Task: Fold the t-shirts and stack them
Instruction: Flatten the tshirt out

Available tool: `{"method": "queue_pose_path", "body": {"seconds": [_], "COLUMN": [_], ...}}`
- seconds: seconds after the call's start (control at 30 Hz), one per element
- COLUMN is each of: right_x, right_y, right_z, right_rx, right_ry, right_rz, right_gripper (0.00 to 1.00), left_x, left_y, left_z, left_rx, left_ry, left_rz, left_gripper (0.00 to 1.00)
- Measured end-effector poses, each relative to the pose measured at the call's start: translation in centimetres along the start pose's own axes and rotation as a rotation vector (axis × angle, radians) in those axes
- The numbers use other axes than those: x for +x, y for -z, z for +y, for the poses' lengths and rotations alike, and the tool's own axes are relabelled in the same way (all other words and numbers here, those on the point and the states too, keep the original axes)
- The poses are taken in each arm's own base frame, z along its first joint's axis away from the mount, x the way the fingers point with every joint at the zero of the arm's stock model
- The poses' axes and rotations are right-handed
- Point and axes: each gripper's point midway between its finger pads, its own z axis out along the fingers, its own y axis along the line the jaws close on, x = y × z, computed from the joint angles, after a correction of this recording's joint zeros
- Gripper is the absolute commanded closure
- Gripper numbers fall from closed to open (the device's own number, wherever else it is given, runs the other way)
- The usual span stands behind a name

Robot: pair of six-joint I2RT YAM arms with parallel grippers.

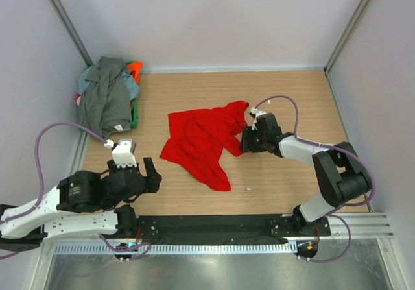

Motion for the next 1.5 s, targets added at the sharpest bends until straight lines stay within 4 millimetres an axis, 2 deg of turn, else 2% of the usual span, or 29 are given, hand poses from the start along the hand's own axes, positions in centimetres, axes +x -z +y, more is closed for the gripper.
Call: {"method": "queue_pose_path", "body": {"seconds": [0.13,0.2,0.23,0.3,0.33,0.53,0.6,0.67,0.77,0.83,0.9,0.93,1.03,1.13,1.2,1.3,1.5], "right_x": [-0.5,-0.6,-0.6,-0.3,-0.2,0.5,0.6,0.0,-1.9,-3.2,-3.8,-3.8,-2.5,-0.2,1.0,1.3,1.2], "right_y": [-0.9,-1.2,-1.3,-1.4,-1.5,-0.9,0.2,2.2,6.0,8.4,9.9,10.3,10.6,10.3,10.4,10.8,11.2], "right_z": [0.3,0.6,0.7,0.9,1.0,1.9,2.4,3.1,4.2,5.0,5.4,5.5,5.0,3.8,3.0,2.6,2.3], "right_rx": [0.009,0.014,0.019,0.027,0.029,0.059,0.065,0.063,0.05,0.026,0.011,0.009,0.024,0.07,0.103,0.124,0.144], "right_ry": [0.012,0.024,0.03,0.044,0.051,0.075,0.076,0.064,0.031,0.0,-0.026,-0.04,-0.08,-0.104,-0.115,-0.119,-0.11], "right_rz": [-0.006,-0.008,-0.007,-0.002,-0.001,0.051,0.067,0.054,-0.026,-0.09,-0.127,-0.132,-0.104,-0.042,-0.013,-0.005,-0.005], "right_gripper": [0.54,0.65,0.76,0.88,0.98,0.99,0.99,0.99,0.99,0.98,0.99,0.99,0.99,0.99,0.99,0.99,0.99], "left_x": [0.0,0.0,0.0,0.0,0.0,0.5,1.3,2.6,4.4,5.3,5.9,6.3,7.7,9.6,11.3,13.4,15.3], "left_y": [0.0,0.0,0.0,0.0,0.0,-0.6,-1.5,-2.8,-5.3,-7.0,-8.9,-9.6,-12.9,-15.8,-17.5,-19.3,-21.3], "left_z": [0.0,0.0,0.0,0.0,0.0,-0.2,-0.9,-2.2,-5.4,-8.2,-11.5,-12.5,-17.3,-19.9,-20.6,-20.8,-20.8], "left_rx": [0.0,0.0,0.0,0.0,0.0,-0.041,-0.085,-0.129,-0.17,-0.163,-0.133,-0.132,-0.105,-0.087,-0.081,-0.098,-0.136], "left_ry": [-0.002,-0.002,-0.003,-0.003,-0.003,-0.042,-0.091,-0.156,-0.244,-0.288,-0.313,-0.331,-0.37,-0.387,-0.401,-0.42,-0.434], "left_rz": [0.0,0.0,0.0,0.0,0.0,0.022,0.061,0.114,0.188,0.216,0.227,0.237,0.259,0.275,0.297,0.325,0.348], "left_gripper": [0.11,0.11,0.11,0.11,0.12,0.12,0.12,0.13,0.13,0.13,0.14,0.14,0.19,0.22,0.24,0.28,0.37]}}
